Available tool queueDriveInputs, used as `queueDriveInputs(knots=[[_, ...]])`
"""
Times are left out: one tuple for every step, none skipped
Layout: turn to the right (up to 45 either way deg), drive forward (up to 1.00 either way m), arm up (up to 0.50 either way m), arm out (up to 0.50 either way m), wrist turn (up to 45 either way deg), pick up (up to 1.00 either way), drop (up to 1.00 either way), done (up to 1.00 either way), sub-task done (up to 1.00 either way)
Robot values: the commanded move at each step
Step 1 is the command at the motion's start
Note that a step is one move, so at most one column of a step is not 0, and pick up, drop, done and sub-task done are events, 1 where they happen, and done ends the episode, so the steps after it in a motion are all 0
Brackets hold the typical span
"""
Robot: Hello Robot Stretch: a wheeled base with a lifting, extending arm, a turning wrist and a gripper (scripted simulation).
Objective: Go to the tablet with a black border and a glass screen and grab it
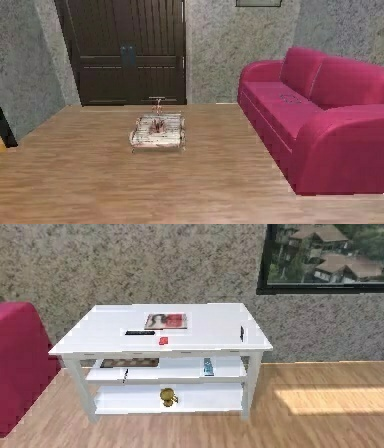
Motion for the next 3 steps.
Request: queueDriveInputs(knots=[[9.0,0.00,0.00,0.00,0.0,0.00,0.00,0.00,0.00],[0.0,1.00,0.00,0.00,0.0,0.00,0.00,0.00,0.00],[0.0,0.50,0.00,0.00,0.0,0.00,0.00,0.00,0.00]])
